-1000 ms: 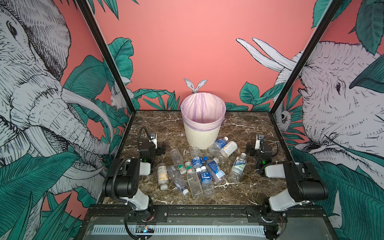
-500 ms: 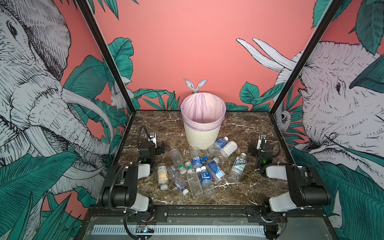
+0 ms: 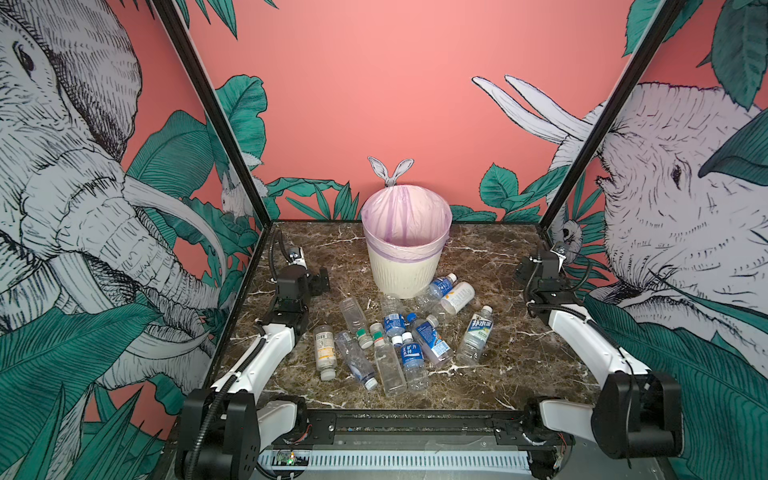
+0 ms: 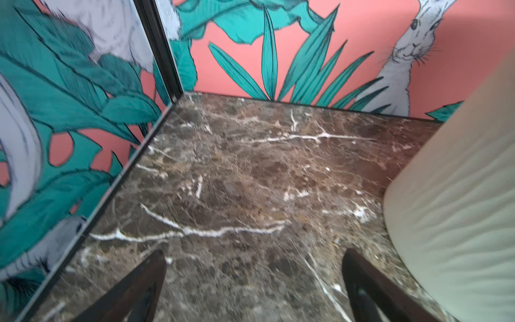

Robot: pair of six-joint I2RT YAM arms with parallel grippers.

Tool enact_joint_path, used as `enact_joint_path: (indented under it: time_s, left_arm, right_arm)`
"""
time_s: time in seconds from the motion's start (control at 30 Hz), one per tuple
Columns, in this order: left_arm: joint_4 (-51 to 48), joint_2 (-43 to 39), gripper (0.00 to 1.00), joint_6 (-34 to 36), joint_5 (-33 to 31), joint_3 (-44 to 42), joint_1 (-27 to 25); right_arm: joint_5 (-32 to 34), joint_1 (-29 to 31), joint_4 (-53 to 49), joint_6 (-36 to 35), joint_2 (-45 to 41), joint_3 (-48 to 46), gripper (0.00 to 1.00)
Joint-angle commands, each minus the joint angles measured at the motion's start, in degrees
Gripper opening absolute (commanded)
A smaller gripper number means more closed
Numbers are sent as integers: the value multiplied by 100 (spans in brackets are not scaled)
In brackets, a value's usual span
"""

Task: Throw the plastic bottles in the bin
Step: 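Lower the right gripper onto the blue-labelled bottle while the left gripper lowers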

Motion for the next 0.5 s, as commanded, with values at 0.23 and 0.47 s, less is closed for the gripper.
enact_joint_path:
  time_s: [0.23, 0.47]
  left_arm:
    - [-1979, -633, 97, -511, 318, 325, -467]
    - [-2210, -954, 95, -587, 392, 26, -635]
  right_arm:
    - [-1238, 702, -2613, 387, -129, 614, 99]
    - [-1655, 1461, -3106, 901, -55, 553, 97]
